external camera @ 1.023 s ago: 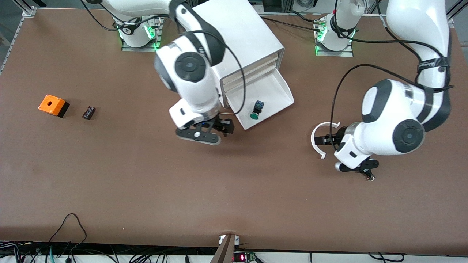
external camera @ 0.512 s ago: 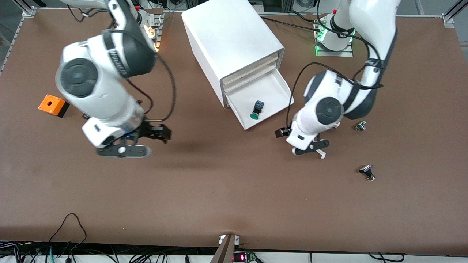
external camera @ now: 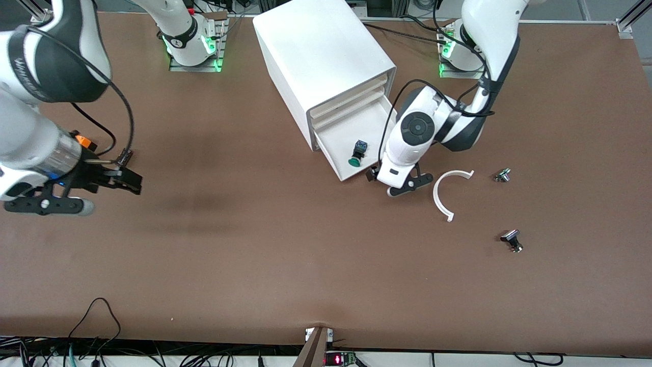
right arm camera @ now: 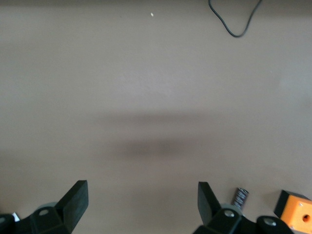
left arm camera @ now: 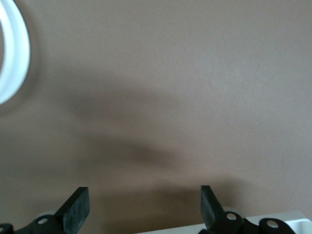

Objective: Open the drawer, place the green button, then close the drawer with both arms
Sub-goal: 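Push the drawer shut with the left gripper while the right gripper retracts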

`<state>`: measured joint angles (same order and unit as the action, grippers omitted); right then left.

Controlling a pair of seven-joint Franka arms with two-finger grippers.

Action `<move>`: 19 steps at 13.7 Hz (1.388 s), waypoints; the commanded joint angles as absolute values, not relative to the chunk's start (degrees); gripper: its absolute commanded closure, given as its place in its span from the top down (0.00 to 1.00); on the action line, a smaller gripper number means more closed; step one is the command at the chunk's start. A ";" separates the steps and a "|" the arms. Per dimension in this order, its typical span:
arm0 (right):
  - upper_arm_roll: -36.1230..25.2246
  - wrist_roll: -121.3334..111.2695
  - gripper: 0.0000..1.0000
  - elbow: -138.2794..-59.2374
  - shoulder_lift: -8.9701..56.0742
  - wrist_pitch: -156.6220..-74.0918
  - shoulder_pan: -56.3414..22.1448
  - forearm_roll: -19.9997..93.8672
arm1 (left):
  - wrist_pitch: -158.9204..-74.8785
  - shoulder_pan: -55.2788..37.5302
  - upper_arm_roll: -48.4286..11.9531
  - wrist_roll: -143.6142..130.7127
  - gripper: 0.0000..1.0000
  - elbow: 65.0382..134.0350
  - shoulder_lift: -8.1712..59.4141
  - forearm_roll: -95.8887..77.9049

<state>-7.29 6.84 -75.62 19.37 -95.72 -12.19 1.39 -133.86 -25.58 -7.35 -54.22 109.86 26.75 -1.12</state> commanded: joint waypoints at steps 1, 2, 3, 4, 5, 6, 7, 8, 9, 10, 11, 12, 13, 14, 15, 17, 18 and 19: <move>-10.36 4.57 0.99 -79.63 14.25 -92.30 -12.48 5.27 | -137.20 -26.10 -7.12 -55.99 1.00 113.90 25.05 0.70; -10.46 5.44 1.00 -79.54 13.02 -90.63 -12.48 5.19 | -137.20 -26.19 -7.21 -56.07 1.00 113.99 25.05 0.70; -10.37 5.88 0.99 -79.54 11.79 -88.88 -12.57 5.19 | -136.85 -26.19 -7.56 -56.07 1.00 113.99 24.87 0.79; -10.28 7.54 0.99 -79.45 10.65 -87.47 -12.57 4.75 | -136.32 -26.02 -9.04 -56.25 1.00 113.99 24.70 0.70; -10.11 9.12 1.00 -79.37 9.50 -85.71 -12.66 4.57 | -136.23 -25.58 -10.62 -56.25 0.99 114.43 24.61 0.70; -9.93 10.36 0.99 -79.28 8.45 -84.13 -12.83 4.31 | -136.06 -25.58 -11.07 -56.25 0.99 114.78 24.61 0.62; -9.93 11.15 1.00 -79.28 7.39 -82.46 -12.92 3.70 | -134.49 -25.84 -11.25 -56.25 1.00 114.79 24.70 -0.08; -9.84 11.34 0.99 -79.28 6.43 -81.14 -12.92 3.26 | -132.38 -25.93 -12.03 -56.34 1.00 114.61 24.70 -0.78; -9.84 11.34 0.99 -79.28 6.16 -80.69 -12.92 3.25 | -131.23 -25.67 -12.39 -56.25 1.00 114.61 24.52 -0.88; -10.02 11.25 0.99 -79.28 5.80 -80.68 -12.92 3.25 | -129.92 -25.49 -12.48 -56.08 1.00 114.35 24.43 -0.97; -10.28 11.25 0.99 -79.19 5.63 -80.60 -12.92 3.25 | -128.42 -25.58 -12.57 -56.07 1.00 114.08 24.35 -0.97; -10.37 11.16 0.99 -78.93 5.54 -80.68 -12.83 3.34 | -127.71 -25.58 -13.61 -56.07 1.00 114.00 24.35 -1.75; -10.28 10.55 0.99 -78.40 5.62 -80.77 -12.83 3.34 | -127.44 -25.58 -14.58 -56.07 1.00 114.08 24.69 -3.32; -10.28 10.55 1.00 -77.44 5.97 -79.90 -12.66 3.25 | -126.57 -25.84 -14.76 -56.07 1.00 114.00 25.05 -3.86; -10.02 10.63 0.99 -76.47 6.50 -78.94 -12.48 2.12 | -125.34 -25.93 -14.85 -55.81 1.00 113.99 25.05 -5.00; -8.10 11.25 0.99 -76.46 7.03 -79.80 -10.04 0.71 | -125.16 -25.93 -14.94 -54.76 1.00 113.91 25.05 -9.20; -4.00 11.34 1.00 -76.64 7.21 -80.59 -5.50 1.40 | -125.16 -26.28 -14.94 -54.32 1.00 113.99 25.14 -10.79; 0.92 11.42 1.00 -77.08 7.12 -81.20 -1.88 0.97 | -124.98 -26.28 -14.94 -53.79 1.00 113.99 25.22 -11.16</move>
